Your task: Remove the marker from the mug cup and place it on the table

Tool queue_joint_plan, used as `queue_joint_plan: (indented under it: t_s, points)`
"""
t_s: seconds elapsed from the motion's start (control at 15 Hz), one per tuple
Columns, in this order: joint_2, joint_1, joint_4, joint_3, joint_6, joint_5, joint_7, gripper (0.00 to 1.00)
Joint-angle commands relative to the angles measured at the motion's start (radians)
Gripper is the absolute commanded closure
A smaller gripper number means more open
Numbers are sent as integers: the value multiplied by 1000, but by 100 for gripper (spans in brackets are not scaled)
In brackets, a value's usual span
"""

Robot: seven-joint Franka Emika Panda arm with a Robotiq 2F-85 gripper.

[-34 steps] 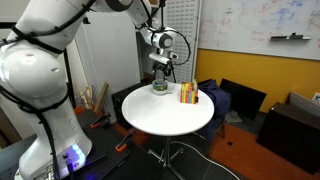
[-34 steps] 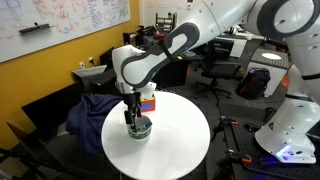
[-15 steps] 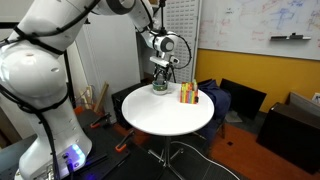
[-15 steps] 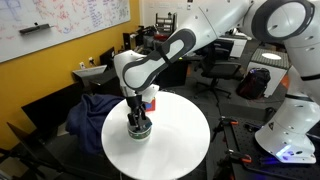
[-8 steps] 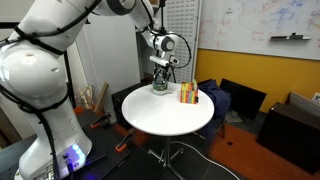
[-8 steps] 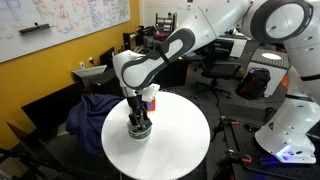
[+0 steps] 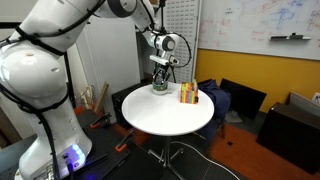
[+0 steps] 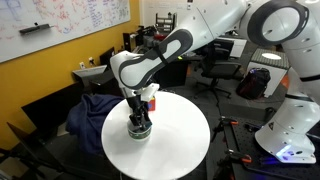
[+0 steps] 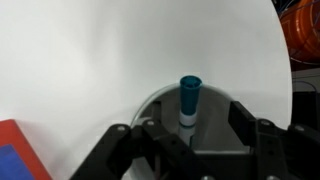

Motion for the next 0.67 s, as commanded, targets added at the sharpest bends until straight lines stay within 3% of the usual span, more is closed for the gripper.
queue_joint_plan:
  t_s: [0.0,0.07,0.13,0.6]
  points:
    - [32,17,68,-15,-70,-21,42,29]
    - [37,18,75,-15,-78,-22,42,30]
    - [41,19,82,-16,-84,-23,43,48]
    - [63,21,123,-18,-118,-31,45,99]
